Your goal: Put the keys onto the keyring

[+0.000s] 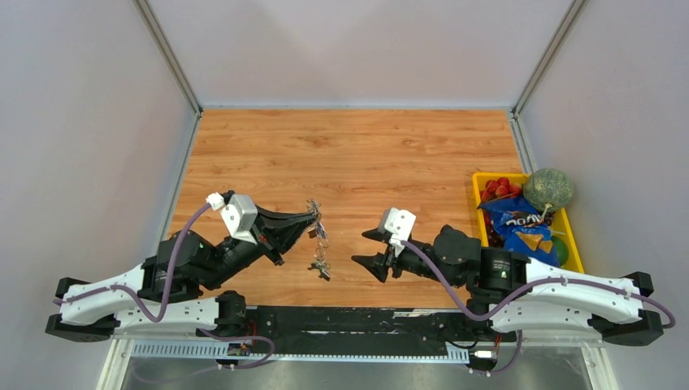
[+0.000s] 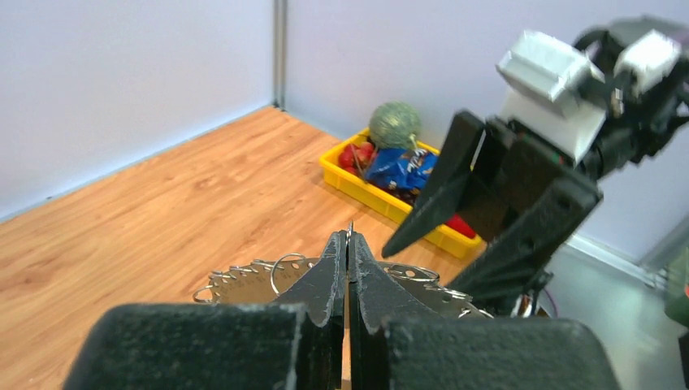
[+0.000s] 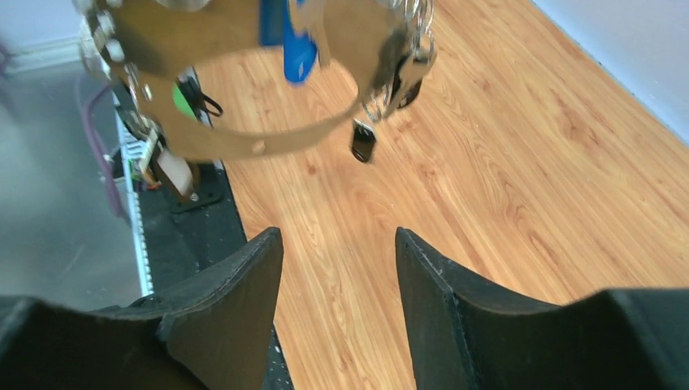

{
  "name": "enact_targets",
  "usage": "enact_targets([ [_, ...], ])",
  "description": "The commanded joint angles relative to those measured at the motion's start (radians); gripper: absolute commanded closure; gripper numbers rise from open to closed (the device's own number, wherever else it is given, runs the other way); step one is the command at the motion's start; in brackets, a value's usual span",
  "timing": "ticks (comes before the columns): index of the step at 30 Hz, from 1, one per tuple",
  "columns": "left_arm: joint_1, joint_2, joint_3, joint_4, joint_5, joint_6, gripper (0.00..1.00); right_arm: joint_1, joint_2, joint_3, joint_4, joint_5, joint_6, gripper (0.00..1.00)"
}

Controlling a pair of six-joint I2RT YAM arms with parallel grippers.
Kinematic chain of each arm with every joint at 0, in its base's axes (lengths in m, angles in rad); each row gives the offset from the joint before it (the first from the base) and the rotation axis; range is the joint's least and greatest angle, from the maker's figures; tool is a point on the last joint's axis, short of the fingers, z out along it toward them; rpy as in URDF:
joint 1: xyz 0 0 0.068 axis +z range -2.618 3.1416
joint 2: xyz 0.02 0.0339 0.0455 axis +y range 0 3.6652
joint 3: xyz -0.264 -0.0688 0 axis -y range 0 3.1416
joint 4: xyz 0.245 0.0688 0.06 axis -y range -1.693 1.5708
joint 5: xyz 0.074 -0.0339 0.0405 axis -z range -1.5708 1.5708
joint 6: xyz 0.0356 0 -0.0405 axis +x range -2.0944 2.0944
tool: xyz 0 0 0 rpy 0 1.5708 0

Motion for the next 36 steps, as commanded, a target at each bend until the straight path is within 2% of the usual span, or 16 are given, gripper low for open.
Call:
enact_targets([
  [1, -0.002, 0.014, 0.057, 0.114, -0.123, -0.022, 1.00, 0.004, -0.043, -0.123, 0.205, 0.054, -0.062, 0.41],
  [4, -0.002, 0.020, 0.072, 0.143, -0.194, -0.046, 1.00, 0.005, -0.048, -0.220, 0.342, 0.059, -0.123, 0.36],
  [9, -0.002, 0.035, 0.103, 0.192, -0.263, -0.084, 1.00, 0.006, -0.030, -0.331, 0.560, 0.044, -0.213, 0.35],
  [16, -0.002, 0.062, 0.102, 0.252, -0.328, -0.137, 1.00, 0.021, -0.015, -0.519, 0.994, 0.090, -0.399, 0.33],
  [32, -0.002, 0.127, 0.148, 0.274, -0.329, -0.168, 1.00, 0.030, 0.339, -0.577, 1.742, 0.198, -0.679, 0.33],
  [36, -0.001, 0.129, 0.145, 0.271, -0.323, -0.170, 1.00, 0.031, 0.371, -0.545, 1.759, 0.166, -0.704, 0.32],
])
